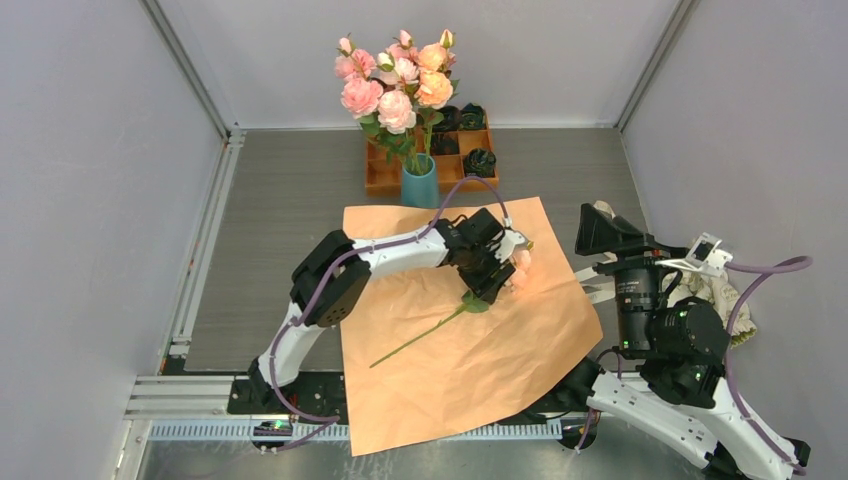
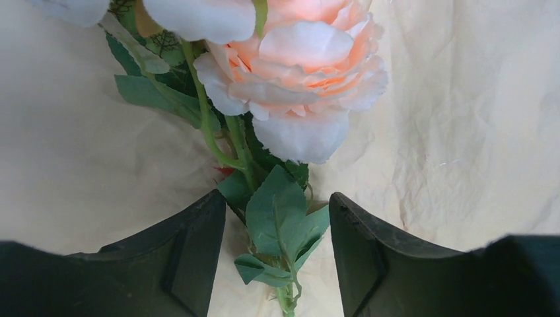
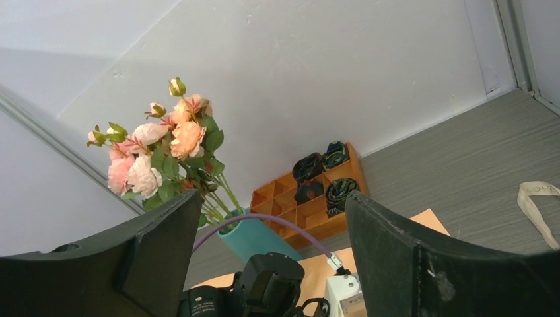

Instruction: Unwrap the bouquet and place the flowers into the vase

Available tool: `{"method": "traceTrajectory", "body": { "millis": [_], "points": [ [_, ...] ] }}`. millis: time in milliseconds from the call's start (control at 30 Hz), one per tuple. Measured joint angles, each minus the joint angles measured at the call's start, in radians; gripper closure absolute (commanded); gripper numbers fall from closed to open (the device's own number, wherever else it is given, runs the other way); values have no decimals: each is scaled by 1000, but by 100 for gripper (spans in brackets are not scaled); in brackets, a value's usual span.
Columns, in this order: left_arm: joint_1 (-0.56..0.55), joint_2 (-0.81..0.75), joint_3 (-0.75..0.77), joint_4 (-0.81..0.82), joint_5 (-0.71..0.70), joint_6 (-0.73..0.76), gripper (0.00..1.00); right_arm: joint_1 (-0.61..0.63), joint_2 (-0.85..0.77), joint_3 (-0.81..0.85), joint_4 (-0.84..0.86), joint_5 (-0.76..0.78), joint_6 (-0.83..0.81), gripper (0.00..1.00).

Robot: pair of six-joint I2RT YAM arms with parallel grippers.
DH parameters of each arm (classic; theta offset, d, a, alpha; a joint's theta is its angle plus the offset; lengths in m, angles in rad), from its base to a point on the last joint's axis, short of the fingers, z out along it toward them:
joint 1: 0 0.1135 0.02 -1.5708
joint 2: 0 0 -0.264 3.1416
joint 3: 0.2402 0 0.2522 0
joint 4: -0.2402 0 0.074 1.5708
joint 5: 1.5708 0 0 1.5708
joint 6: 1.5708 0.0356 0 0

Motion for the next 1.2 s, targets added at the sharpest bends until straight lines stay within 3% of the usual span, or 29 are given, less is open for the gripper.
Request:
{"method": "traceTrajectory", "body": {
  "millis": [333,933,1200],
  "points": [
    [-84,-3,0,0,-266,-26,43,0,0,-3,-6,-1,19,15],
    [-103,4,3,5,-450,-138,88,0,-71,-27,-63,12,53,15],
    [-114,3,13,-39,-578,-155,95,0,-77,-31,-86,16,72,15]
  ]
}}
